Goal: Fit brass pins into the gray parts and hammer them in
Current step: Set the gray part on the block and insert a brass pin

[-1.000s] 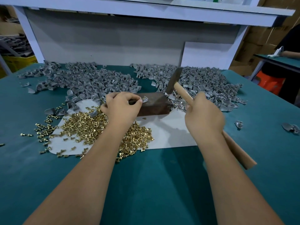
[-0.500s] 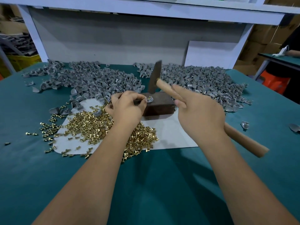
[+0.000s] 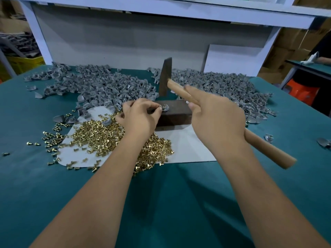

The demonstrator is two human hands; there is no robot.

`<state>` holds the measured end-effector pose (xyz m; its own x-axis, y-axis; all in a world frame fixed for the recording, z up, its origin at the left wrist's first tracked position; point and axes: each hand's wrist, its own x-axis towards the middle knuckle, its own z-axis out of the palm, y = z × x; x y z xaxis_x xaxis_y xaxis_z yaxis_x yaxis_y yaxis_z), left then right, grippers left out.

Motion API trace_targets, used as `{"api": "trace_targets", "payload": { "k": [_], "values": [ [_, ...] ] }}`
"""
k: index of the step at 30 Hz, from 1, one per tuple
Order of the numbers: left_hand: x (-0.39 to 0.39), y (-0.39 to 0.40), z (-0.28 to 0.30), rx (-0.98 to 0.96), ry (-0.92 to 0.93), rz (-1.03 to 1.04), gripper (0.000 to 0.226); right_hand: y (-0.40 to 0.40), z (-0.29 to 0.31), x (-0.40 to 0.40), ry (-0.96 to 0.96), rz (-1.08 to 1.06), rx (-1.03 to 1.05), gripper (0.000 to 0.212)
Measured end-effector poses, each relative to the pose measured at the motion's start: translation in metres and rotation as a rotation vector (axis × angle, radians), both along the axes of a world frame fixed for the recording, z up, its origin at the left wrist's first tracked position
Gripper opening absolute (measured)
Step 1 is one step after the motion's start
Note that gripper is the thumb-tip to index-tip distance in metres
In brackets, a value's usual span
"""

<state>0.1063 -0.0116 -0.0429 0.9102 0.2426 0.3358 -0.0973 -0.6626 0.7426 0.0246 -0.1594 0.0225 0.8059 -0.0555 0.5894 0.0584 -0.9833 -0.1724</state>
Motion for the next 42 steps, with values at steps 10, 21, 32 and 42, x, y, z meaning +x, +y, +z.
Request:
{"api": "trace_targets", "payload": {
  "k": [10,21,32,42],
  "values": [
    [0.0,0.0,0.002,-0.012,0.014,-0.006,0.023,0.0,0.002,0.0,0.022,-0.041,0.003,0.043],
    [-0.001,0.0,0.001,-0.035,0.01,-0.017,0.016,0.001,-0.007,-0.004,0.051,-0.067,-0.047,0.044],
    [0.0,-0.001,0.002,-0.017,-0.01,-0.008,0.027,0.002,-0.015,-0.002,0.028,-0.103,-0.06,0.046],
    [0.001,-0.001,0.0,0.001,-0.033,-0.018,0.018,0.007,-0.027,-0.001,0.053,-0.116,-0.158,0.057]
  ]
}}
